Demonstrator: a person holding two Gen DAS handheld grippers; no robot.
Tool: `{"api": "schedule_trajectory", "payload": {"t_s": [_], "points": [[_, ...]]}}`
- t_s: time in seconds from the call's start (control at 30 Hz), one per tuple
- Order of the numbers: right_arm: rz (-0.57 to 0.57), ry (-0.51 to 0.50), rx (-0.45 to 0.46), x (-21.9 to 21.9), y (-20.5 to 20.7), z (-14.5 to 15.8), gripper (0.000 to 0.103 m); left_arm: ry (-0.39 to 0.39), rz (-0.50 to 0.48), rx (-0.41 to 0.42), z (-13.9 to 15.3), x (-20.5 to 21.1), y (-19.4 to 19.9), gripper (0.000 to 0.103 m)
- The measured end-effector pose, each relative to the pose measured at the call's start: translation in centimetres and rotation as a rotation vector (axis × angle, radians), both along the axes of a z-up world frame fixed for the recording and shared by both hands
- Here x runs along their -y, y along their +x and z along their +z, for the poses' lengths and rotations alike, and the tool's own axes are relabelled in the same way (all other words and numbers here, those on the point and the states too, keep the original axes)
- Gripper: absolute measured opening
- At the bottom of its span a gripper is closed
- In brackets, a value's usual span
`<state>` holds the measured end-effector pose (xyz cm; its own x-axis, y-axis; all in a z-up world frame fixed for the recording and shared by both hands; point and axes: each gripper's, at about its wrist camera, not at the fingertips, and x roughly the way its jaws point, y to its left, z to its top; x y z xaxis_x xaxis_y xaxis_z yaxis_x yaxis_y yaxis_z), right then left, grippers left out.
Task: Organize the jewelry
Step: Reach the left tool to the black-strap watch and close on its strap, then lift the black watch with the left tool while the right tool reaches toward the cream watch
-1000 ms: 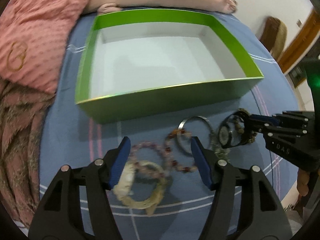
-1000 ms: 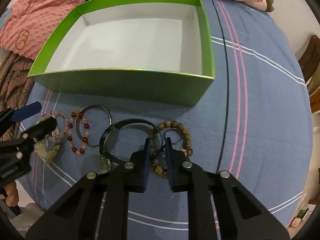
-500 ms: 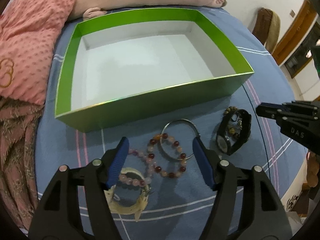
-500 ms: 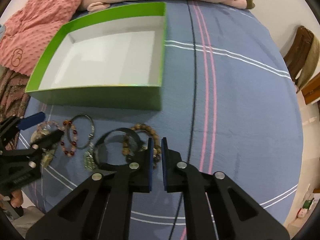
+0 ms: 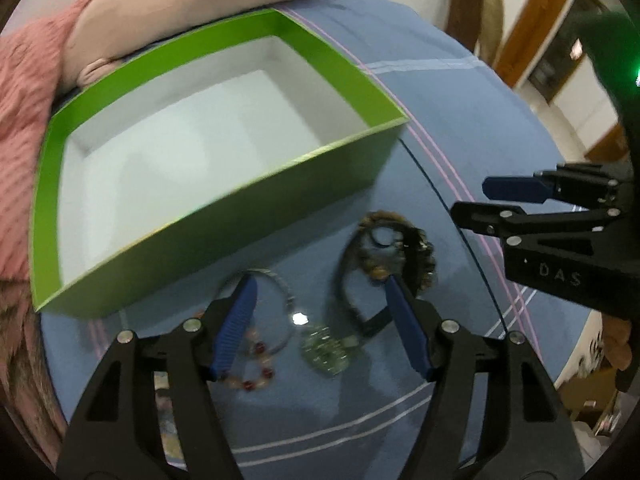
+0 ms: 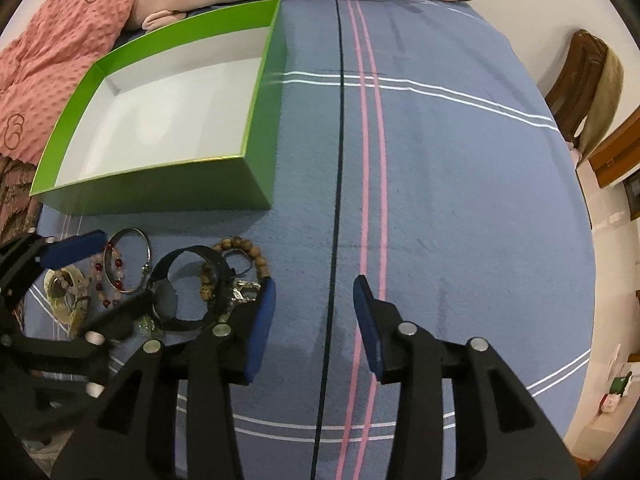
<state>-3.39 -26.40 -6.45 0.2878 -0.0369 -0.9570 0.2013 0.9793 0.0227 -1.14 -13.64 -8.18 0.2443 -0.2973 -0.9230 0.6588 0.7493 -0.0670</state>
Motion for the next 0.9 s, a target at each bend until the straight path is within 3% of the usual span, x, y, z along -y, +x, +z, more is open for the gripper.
{"api": "schedule_trajectory", "payload": {"t_s": [0.1, 0.17, 0.27, 0.33, 0.63, 0.9], "points": [[-0.018, 0.007, -0.003, 0.4, -0.4, -0.3, 0.041, 0.004, -0.021, -0.027, -0.9, 1.0, 0.2, 0.064], [-0.024, 0.011, -0.004, 0.4, -0.5, -0.4, 0.041, 0.015, -0.029, -0.041, -1.6, 1.5, 0.5, 0.038], [-0.028, 0.015, -0.001, 0.6, -0.5, -0.3, 0.041, 0.027, -0.02, -0.08, -2.8, 1.4, 1.1, 0.017], [-0.028, 0.015, 0.001, 0.5, -0.4, -0.2, 0.041, 0.009, -0.004, -0.094, -2.9, 1.1, 1.5, 0.01], [0.0, 0.012, -0.014, -0.4, 0.2, -0.5, 0.041, -0.04, 0.086, -0.063, -1.4, -2.5, 3.3, 0.008], [0.126, 0.09, -0.004, -5.1, 1.2, -0.2, 0.041, -0.031, 0.23, 0.041, 2.9, -9.0, 2.0, 0.008]]}}
